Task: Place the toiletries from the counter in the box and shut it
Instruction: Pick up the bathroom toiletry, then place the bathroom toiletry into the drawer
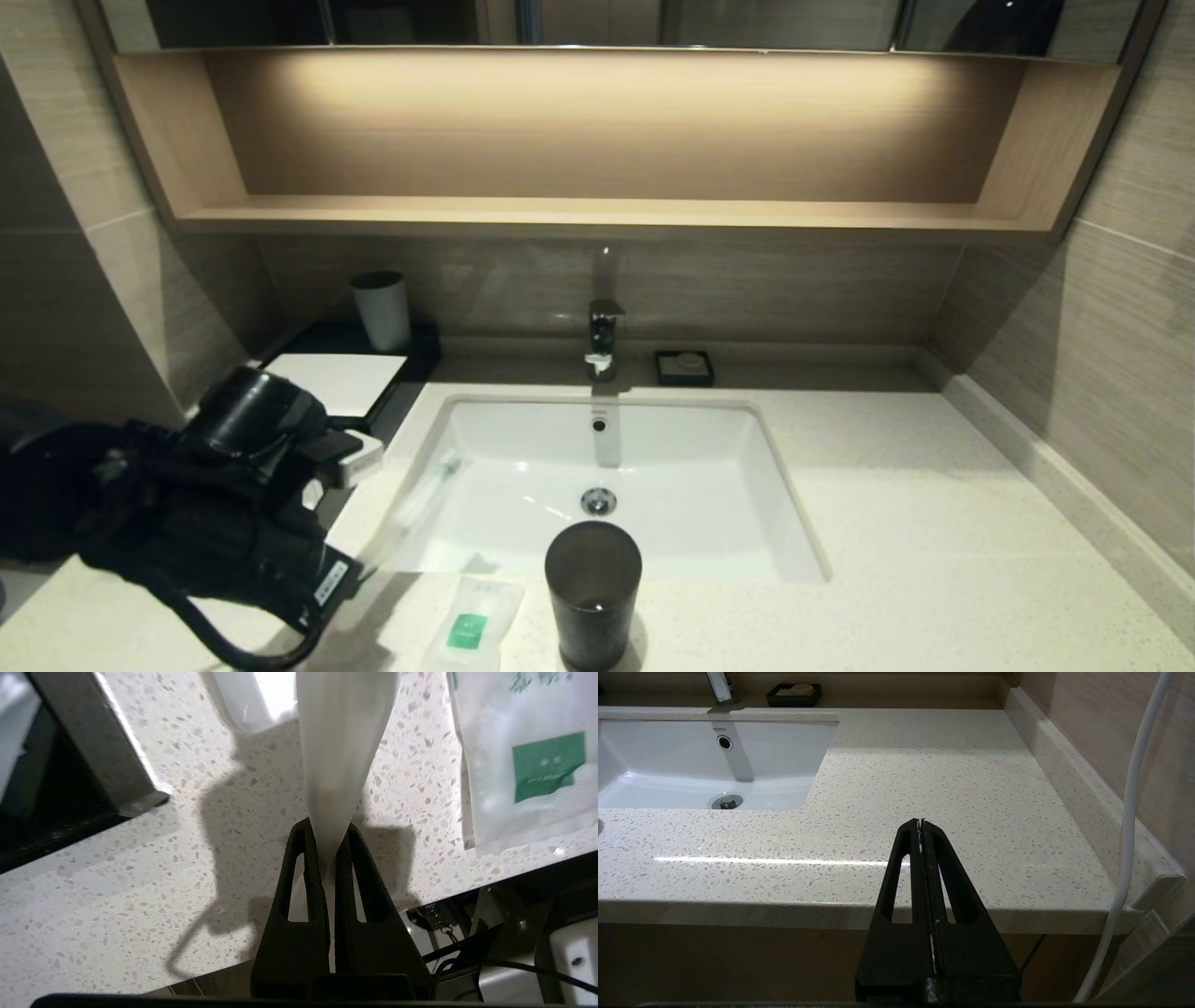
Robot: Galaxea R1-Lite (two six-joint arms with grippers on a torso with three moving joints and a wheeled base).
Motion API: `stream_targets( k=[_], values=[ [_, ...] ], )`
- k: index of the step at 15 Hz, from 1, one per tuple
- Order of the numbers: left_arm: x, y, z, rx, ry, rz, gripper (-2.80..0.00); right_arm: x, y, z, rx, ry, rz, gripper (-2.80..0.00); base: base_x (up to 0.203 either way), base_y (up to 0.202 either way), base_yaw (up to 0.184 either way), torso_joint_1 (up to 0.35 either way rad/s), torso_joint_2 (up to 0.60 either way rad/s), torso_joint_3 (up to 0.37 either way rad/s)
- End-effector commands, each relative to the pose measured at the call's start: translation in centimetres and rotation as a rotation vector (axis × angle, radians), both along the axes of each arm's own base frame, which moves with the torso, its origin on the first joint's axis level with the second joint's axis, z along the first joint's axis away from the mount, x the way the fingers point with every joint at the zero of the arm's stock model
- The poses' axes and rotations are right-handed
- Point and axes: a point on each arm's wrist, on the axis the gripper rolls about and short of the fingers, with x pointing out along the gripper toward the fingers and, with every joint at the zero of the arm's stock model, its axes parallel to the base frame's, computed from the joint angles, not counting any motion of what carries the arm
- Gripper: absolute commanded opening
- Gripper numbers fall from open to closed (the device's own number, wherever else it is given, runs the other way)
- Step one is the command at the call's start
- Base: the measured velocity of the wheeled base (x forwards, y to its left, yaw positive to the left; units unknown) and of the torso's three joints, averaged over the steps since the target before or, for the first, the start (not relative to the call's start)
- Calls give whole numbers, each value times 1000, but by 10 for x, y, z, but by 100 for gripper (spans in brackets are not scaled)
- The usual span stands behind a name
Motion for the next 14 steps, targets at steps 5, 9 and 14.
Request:
stream_targets(
  k=[5, 9, 14],
  values=[
    [14, 31, 59, 32, -163, 291, -280, 0, 0, 0, -1, 1, 0, -280, 0, 0, 0, 0, 0, 0],
    [24, 69, 86, 20, -91, 548, -280, 0, 0, 0, -1, 1, 0, -280, 0, 0, 0, 0, 0, 0],
    [33, 105, 87, 118, 58, 700, -280, 0, 0, 0, -1, 1, 0, -280, 0, 0, 0, 0, 0, 0]
  ],
)
